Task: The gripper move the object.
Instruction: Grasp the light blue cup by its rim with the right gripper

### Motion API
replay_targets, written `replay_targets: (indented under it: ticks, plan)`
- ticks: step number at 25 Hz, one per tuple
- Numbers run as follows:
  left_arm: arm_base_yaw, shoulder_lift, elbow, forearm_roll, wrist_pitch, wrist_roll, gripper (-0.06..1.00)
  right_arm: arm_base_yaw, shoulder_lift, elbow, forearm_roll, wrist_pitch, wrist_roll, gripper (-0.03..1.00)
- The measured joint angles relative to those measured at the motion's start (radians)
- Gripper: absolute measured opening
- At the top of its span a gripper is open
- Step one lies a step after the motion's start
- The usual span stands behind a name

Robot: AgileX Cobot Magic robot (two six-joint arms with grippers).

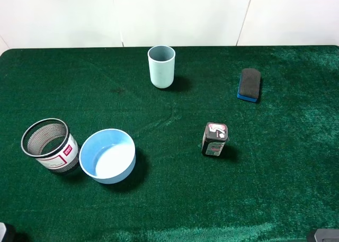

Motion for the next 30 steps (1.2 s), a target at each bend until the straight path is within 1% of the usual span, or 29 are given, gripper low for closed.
replay_targets:
  ticks: [25, 30]
  plan:
    - [0.0, 0.0, 0.0, 0.0, 0.0, 0.0, 0.99, 0.0, 0.0, 0.0, 0.003, 0.0, 0.0, 0.69]
    - [0.0, 0.0, 0.0, 0.0, 0.0, 0.0, 0.99, 0.0, 0.113, -0.042, 0.006, 0.0, 0.0, 0.69]
